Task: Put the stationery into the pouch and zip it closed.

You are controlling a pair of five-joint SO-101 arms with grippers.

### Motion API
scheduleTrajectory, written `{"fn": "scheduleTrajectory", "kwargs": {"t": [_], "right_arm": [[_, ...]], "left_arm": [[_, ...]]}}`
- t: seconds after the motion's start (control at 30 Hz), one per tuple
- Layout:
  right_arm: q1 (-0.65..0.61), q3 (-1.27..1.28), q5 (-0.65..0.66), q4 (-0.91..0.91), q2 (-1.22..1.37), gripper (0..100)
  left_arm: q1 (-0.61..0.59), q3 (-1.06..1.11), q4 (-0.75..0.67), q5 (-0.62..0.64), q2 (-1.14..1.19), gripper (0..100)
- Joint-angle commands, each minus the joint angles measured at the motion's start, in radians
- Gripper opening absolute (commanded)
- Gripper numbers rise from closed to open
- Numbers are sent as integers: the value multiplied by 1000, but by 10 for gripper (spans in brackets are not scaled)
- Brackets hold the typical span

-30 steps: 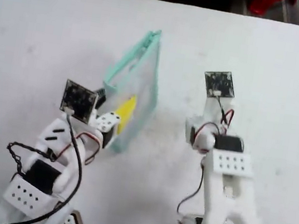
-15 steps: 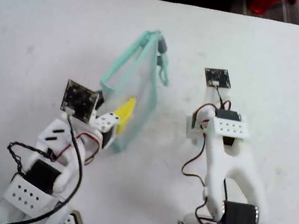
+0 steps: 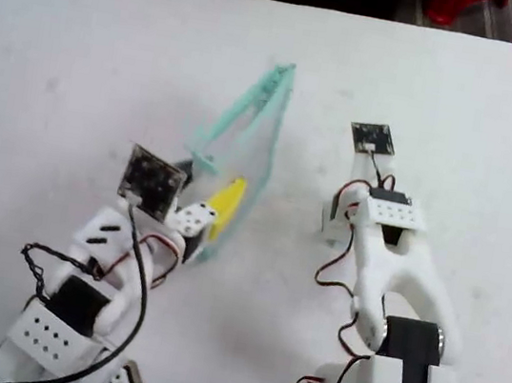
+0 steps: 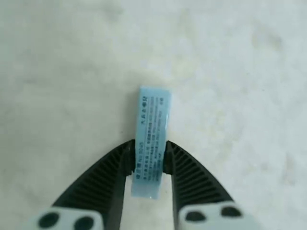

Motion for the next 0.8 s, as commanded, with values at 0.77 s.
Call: {"fn": "scheduleTrajectory", "kwargs": {"t": [0.77], "right_arm": [[33,-43,18,-18,-5,17]], "left_arm": [[19,-3,-29,-38,-7,199]]}}
